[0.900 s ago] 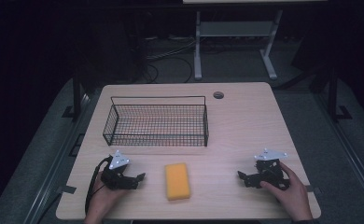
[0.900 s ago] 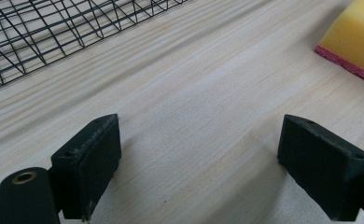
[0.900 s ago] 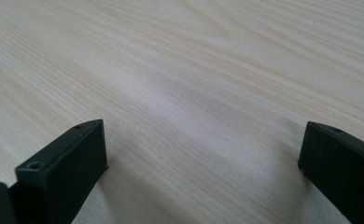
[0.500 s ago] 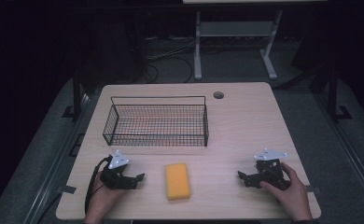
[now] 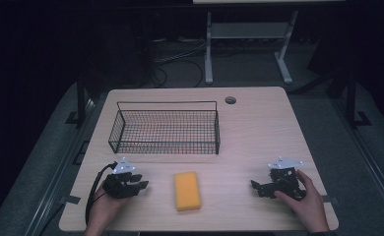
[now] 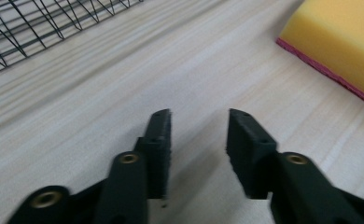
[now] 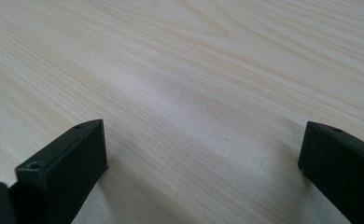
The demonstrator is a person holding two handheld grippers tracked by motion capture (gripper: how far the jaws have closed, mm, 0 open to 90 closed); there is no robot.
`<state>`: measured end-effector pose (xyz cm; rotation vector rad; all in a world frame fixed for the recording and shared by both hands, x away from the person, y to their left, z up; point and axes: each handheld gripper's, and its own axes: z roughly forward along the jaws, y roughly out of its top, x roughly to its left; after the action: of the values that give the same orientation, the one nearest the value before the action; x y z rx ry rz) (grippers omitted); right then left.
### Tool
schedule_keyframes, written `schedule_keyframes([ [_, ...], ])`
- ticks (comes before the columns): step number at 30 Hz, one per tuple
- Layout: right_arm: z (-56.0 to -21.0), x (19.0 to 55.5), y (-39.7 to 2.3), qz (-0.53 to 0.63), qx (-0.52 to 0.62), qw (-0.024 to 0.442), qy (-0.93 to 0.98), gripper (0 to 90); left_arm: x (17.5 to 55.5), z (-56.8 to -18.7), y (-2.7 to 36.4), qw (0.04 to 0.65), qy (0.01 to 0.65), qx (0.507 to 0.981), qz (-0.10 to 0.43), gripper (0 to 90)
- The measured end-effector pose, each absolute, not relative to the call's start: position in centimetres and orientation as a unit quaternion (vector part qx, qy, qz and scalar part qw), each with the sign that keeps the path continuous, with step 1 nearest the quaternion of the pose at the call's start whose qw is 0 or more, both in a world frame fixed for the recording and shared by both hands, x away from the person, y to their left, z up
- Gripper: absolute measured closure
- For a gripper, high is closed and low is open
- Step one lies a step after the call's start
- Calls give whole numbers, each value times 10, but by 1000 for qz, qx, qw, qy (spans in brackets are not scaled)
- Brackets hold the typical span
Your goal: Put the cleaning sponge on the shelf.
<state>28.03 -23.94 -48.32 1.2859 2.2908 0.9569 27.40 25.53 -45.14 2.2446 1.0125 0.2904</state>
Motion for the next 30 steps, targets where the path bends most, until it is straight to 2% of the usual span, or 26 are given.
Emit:
schedule_keyframes([
  [6,-483,280,-239,337,453,172,807,3,275,-443,255,308,392,862,93,847],
  [8,-483,280,-239,337,453,172,807,3,276,-441,255,305,395,862,83,892],
  [12,-483,280,-239,337,453,172,807,3,277,-437,253,286,393,871,69,896],
  [30,-483,280,-239,337,454,172,807,3,282,-426,238,279,383,879,45,896],
])
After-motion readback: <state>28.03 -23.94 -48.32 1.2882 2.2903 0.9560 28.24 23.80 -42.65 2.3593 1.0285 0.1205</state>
